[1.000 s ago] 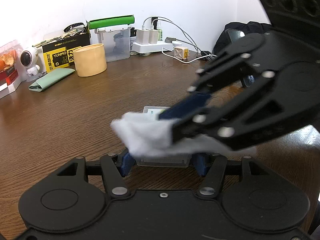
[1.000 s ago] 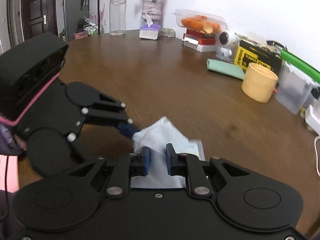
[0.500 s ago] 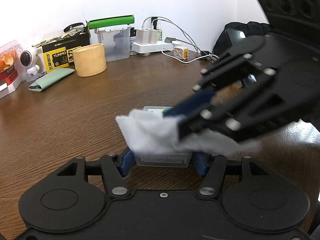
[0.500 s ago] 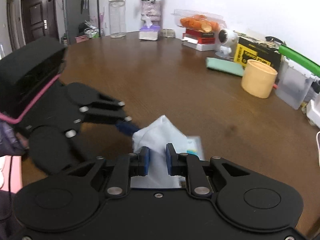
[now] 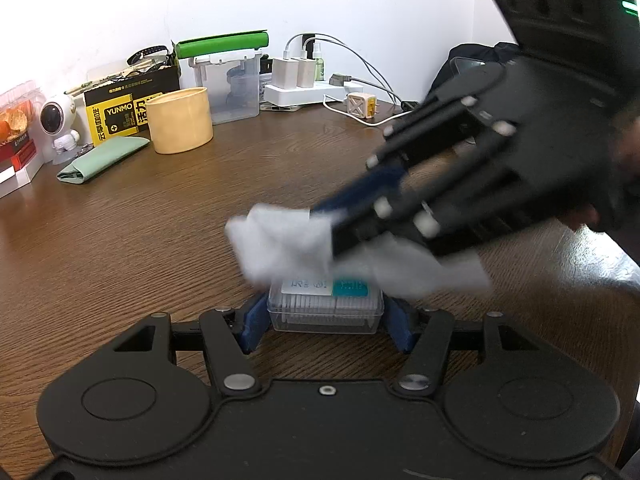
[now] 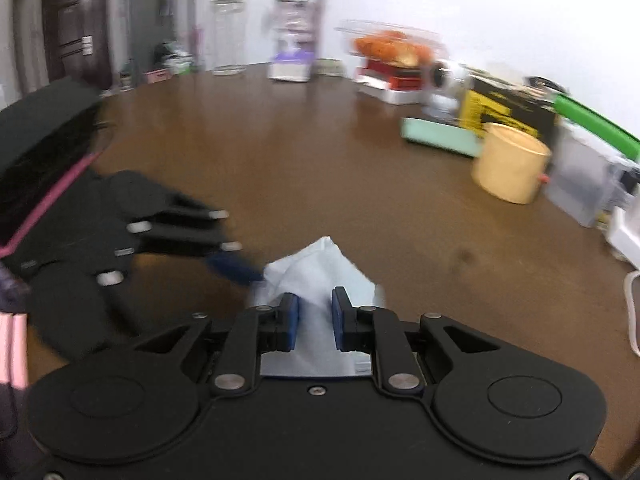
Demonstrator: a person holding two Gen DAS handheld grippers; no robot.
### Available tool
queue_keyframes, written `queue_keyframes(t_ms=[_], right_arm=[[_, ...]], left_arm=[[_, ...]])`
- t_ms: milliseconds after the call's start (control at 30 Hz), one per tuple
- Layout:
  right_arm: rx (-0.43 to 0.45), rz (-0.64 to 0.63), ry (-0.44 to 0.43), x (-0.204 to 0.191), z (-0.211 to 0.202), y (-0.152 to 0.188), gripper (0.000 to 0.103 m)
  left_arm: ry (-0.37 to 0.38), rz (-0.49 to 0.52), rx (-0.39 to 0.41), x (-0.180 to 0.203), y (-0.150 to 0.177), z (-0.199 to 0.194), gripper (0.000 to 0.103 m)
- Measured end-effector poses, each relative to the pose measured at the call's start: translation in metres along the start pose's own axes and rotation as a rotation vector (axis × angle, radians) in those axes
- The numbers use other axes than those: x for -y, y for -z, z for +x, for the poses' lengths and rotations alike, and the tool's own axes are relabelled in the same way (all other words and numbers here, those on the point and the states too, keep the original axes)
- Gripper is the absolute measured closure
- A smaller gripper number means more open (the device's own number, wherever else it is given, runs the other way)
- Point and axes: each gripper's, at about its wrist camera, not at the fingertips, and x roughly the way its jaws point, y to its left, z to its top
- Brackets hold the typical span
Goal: Clean container
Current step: 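Sweep the tissue back across the box lid with the right gripper, then continue wiping the box lid with the tissue in the right gripper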
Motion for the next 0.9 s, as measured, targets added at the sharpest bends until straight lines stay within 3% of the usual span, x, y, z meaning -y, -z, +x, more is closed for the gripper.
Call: queue_keyframes(t_ms=[67, 133, 300, 533, 700, 800, 900], right_arm=[[-0.017, 0.013, 0.061, 0.011, -0.004, 0.002, 0.085], [-0.032, 0.025, 0.048, 0.013, -0.013, 0.007, 0.085], [-0.015, -0.052, -0.081, -0.018, -0.005, -0.001, 0.085], [-0.02, 0.001, 0.069, 0.01, 0.0, -0.003, 0.085], [-0.027, -0.015, -0.041, -0.012, -0.013, 0.005, 0.085], [-0.01, -0.064, -0.07, -0.028, 0.0, -0.005, 0.085], [-0.007, -0.046, -0.011, -0.018, 0.008, -0.011, 0.085]], left_arm=[[0.0, 0.0, 0.0, 0.0, 0.0, 0.0, 0.043], [0.001, -0.001, 0.0, 0.001, 0.0, 0.0, 0.044], [0.0, 0.0, 0.0, 0.002, 0.0, 0.0, 0.043], [-0.003, 0.002, 0.0, 0.004, 0.001, -0.001, 0.043], [0.0, 0.001, 0.0, 0.004, 0.001, -0.001, 0.043], [-0.001, 0.001, -0.001, 0.004, -0.001, 0.0, 0.043], [-0.001, 0.001, -0.001, 0.004, -0.001, 0.0, 0.043]])
